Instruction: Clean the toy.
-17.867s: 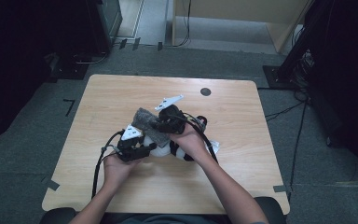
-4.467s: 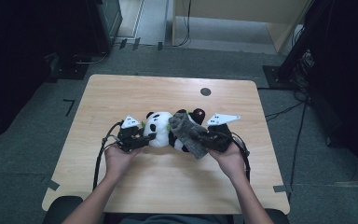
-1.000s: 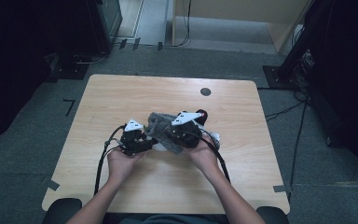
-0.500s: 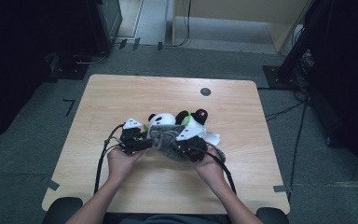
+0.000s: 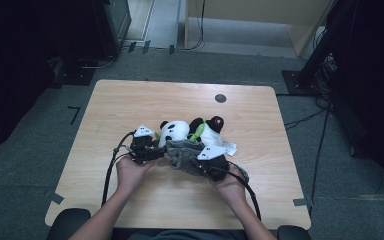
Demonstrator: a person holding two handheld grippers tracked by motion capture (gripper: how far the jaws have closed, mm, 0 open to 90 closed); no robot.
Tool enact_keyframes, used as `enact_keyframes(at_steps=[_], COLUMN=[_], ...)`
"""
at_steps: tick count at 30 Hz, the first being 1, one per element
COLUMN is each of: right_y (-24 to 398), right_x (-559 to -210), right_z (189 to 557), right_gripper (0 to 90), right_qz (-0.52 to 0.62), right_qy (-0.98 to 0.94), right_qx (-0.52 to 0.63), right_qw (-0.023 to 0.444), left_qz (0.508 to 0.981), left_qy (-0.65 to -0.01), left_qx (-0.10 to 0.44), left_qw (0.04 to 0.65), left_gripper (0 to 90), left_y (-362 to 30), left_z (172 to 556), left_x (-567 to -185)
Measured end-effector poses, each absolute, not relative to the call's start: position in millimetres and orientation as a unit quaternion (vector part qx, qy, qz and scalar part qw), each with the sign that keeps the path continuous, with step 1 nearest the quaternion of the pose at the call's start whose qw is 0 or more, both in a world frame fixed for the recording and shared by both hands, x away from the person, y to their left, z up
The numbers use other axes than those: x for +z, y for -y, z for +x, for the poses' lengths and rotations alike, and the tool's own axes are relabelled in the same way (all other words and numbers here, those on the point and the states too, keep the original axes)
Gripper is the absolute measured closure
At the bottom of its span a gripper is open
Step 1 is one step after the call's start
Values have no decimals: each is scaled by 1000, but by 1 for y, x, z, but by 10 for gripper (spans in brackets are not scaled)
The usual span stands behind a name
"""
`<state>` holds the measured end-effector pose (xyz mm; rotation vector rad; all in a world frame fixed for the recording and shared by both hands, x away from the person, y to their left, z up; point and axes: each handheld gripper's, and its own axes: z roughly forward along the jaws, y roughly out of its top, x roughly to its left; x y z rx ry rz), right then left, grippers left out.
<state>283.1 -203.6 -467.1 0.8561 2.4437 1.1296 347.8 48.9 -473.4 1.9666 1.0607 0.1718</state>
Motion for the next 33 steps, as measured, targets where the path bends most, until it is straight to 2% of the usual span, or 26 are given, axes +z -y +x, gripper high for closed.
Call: enact_keyframes(at_steps=[7,12,21,25,33], right_y=[216,237,247,238,192], right_x=[-472,-472,-468,-460,-449], right_z=[280,283,280,276,276], right_gripper=[827,827,827,827,827], right_qz=[320,354,364,345,284], right_qy=[-859,-848,-846,-848,-864], right_qx=[369,371,367,381,399], right_qw=[150,136,131,131,119], left_qz=[783,795,798,796,796], left_qy=[-437,-423,-418,-423,-428], left_qx=[60,79,78,76,63], left_qw=[439,428,427,427,424], left_gripper=[545,553,556,555,556], left_y=[-52,-48,-48,-48,-47], left_z=[353,352,352,352,350], left_x=[-473,-472,-472,-471,-466])
